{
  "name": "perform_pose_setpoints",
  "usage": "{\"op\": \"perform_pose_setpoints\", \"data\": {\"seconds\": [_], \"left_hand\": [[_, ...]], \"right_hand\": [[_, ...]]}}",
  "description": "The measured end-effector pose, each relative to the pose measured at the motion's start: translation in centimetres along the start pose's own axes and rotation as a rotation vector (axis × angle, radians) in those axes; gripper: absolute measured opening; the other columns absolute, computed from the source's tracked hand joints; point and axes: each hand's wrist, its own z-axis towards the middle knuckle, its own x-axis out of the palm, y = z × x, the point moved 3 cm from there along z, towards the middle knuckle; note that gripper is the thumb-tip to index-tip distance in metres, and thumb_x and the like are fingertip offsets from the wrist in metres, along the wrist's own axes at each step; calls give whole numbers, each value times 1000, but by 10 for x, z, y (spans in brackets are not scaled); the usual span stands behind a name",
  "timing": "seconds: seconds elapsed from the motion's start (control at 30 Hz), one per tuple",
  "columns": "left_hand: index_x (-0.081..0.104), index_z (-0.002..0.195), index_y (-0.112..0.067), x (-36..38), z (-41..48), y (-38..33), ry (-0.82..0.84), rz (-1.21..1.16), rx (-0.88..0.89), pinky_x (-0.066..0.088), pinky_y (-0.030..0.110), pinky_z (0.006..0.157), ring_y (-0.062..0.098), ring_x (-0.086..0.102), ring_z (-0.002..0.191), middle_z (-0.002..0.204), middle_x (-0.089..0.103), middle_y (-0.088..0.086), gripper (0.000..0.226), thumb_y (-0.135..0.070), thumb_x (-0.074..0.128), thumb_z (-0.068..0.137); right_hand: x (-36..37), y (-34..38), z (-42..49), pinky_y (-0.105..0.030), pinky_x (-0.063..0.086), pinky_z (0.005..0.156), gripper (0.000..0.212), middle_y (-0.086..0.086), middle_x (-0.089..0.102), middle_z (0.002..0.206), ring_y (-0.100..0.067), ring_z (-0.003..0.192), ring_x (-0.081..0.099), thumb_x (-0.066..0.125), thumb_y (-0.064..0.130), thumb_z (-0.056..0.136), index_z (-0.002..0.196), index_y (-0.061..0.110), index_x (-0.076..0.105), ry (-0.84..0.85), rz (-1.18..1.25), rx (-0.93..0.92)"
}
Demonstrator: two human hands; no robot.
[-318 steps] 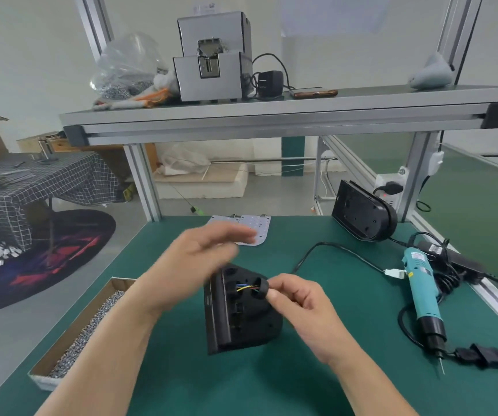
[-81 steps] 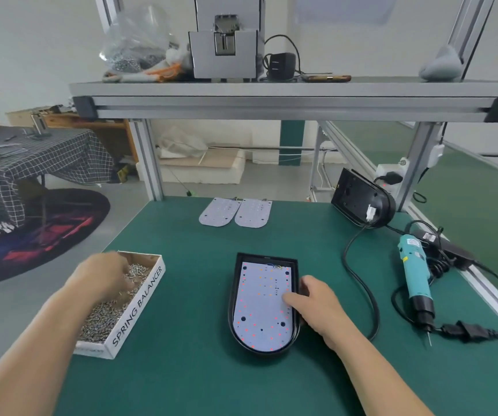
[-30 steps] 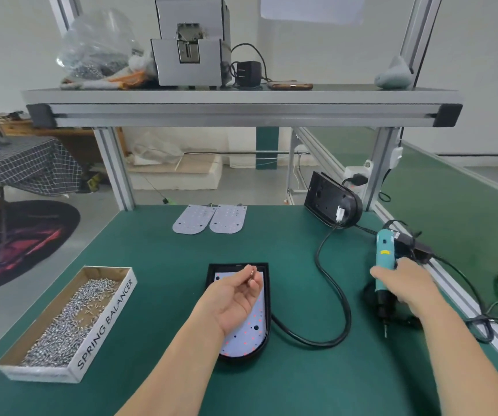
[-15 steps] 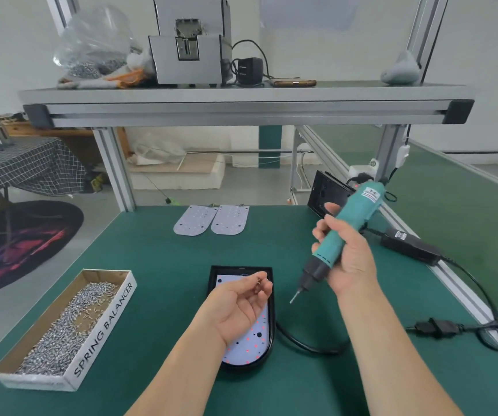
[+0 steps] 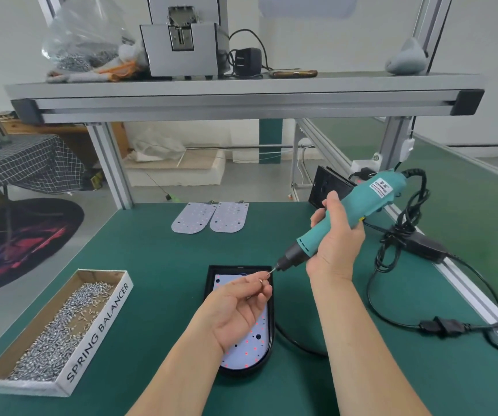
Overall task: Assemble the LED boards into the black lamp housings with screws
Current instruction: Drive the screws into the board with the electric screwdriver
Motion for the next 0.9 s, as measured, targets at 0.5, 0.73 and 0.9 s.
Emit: {"op": "perform_pose_setpoints", "data": {"seconds": [0.5, 0.73, 0.9], "left_hand": [[67, 87, 0, 1, 1, 3, -34, 91, 34, 54, 21, 48, 18, 68, 60, 70, 65, 10, 17, -2, 71, 70], [65, 87, -1, 1, 2, 5, -43, 174, 53, 41, 17, 38, 14, 59, 53, 70, 61, 10, 22, -5, 76, 69], [63, 84, 1, 3, 1, 5, -23, 231, 61, 38, 16, 37, 13, 57, 53, 69, 60, 10, 16, -2, 73, 72]], "right_hand": [[4, 9, -10, -20, 46, 54, 18, 10, 56, 57, -9, 53, 53, 72, 21, 89, 83, 20, 55, 49, -68, -104], [5, 8, -10, -22, 46, 55, 19, 11, 56, 57, -9, 54, 52, 72, 21, 88, 83, 19, 54, 60, -75, -82], [2, 5, -7, -24, 44, 56, 21, 2, 54, 59, -13, 55, 50, 74, 24, 86, 81, 19, 54, 80, -131, -44]]}}
